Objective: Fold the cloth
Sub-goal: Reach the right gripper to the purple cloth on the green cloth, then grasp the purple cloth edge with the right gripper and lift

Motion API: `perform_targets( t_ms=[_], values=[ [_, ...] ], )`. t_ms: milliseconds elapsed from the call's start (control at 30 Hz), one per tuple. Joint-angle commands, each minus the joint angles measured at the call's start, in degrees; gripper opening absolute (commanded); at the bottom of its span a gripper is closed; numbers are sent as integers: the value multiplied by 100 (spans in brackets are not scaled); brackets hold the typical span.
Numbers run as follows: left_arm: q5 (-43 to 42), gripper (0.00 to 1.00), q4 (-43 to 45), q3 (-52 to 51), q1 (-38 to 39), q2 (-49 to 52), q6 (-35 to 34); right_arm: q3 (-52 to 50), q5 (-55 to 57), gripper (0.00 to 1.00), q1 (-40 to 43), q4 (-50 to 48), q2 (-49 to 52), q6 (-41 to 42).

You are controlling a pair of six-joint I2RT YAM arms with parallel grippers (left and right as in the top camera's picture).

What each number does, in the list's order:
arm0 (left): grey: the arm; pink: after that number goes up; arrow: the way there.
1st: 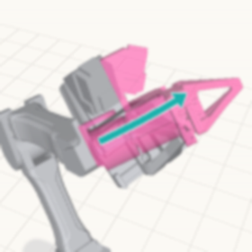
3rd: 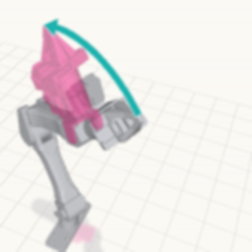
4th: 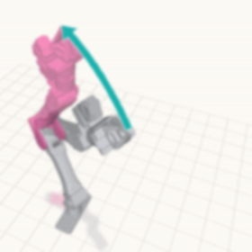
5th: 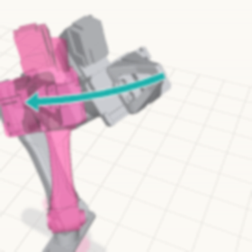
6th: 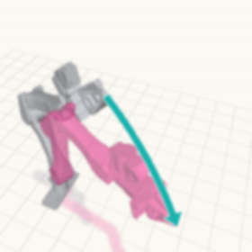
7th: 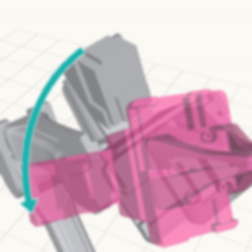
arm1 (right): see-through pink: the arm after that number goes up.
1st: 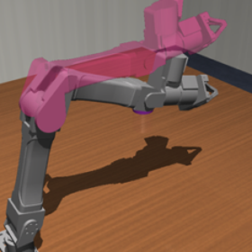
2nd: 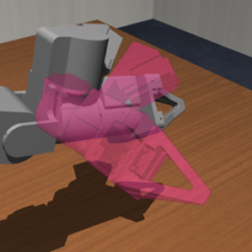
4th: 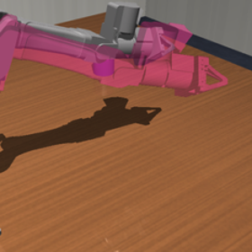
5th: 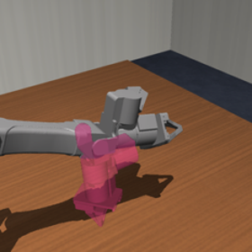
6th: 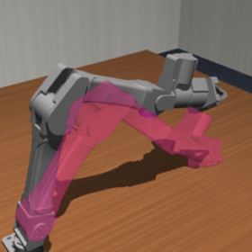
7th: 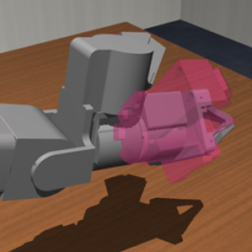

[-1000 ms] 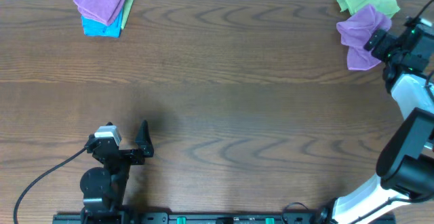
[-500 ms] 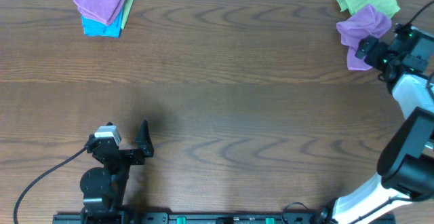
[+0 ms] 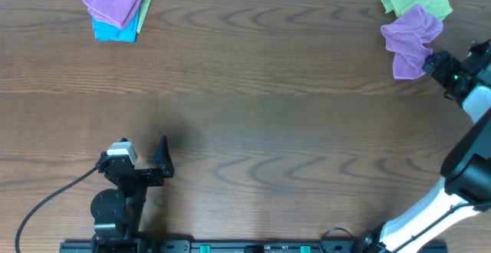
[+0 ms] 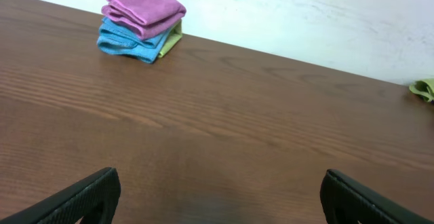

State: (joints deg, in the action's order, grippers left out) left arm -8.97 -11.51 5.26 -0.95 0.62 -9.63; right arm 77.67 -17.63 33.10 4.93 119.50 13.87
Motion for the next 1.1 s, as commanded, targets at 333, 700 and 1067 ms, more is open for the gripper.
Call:
perform_targets(
  t_ms=[333, 700, 1067],
  values=[
    [42, 96, -39, -162, 24, -31, 0, 258, -382, 92, -31, 181, 341, 197],
    [42, 96, -39, -162, 24, -31, 0, 258, -492, 73, -131, 214, 343, 197],
    [42, 95, -39, -162, 24, -31, 0, 258, -492, 66, -282, 79, 481, 251]
  ],
)
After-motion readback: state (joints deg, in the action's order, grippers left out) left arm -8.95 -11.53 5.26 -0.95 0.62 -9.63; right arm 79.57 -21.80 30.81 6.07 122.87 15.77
